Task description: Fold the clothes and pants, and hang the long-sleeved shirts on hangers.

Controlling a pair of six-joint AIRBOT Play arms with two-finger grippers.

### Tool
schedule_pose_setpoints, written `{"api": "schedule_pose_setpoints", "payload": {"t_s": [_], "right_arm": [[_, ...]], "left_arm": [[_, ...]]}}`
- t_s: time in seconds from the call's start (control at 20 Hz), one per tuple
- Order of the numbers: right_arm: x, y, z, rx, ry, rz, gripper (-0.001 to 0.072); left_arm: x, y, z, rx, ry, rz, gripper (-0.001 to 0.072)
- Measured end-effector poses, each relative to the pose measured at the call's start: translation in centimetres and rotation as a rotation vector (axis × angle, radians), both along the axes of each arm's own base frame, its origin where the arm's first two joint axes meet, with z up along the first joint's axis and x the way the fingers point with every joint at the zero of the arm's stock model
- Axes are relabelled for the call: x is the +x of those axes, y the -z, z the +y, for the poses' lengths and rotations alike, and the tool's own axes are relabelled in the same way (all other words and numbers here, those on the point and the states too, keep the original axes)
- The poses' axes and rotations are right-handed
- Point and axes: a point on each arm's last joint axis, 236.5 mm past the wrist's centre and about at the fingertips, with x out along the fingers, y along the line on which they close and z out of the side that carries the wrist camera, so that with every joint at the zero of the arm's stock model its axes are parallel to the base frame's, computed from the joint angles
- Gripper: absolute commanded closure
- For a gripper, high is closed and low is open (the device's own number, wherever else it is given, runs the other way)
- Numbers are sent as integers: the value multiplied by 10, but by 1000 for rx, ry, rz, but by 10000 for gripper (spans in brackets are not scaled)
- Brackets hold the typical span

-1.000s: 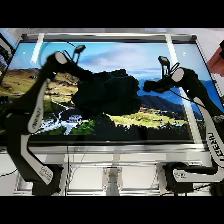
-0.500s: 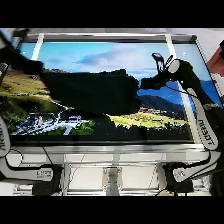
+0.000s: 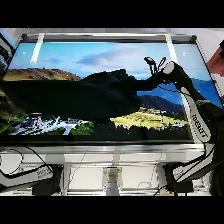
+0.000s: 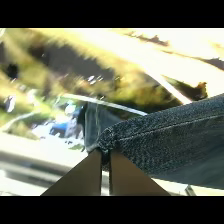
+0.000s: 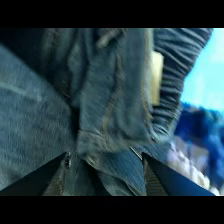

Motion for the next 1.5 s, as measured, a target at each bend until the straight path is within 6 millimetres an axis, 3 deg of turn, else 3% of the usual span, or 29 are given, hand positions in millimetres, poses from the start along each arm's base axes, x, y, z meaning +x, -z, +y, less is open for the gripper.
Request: {"api": "schedule_pose_setpoints", "payload": {"t_s": [0.3,0.6,0.75,0.95,1.05,1.15,1.3,1.5], "right_arm": [[9,1,22,84,28,-9,271],[6,6,-8,52,104,88,271],[5,8,0,60,116,109,273],[10,15,39,101,134,101,412],[11,22,53,123,164,125,685],[16,21,61,158,197,133,689],[41,-8,59,224,245,81,690],[86,-90,18,296,300,-56,691]], "left_arm": [[-18,-9,14,27,-53,6,686],[-31,-14,33,49,-129,3,685],[-32,-14,35,47,-145,0,685],[-33,-14,36,42,-151,-2,685],[-32,-14,34,36,-148,-5,685],[-29,-14,31,23,-137,-16,685],[-18,-16,23,-2,-102,-55,685],[-7,-21,23,-5,-84,-107,686]]}}
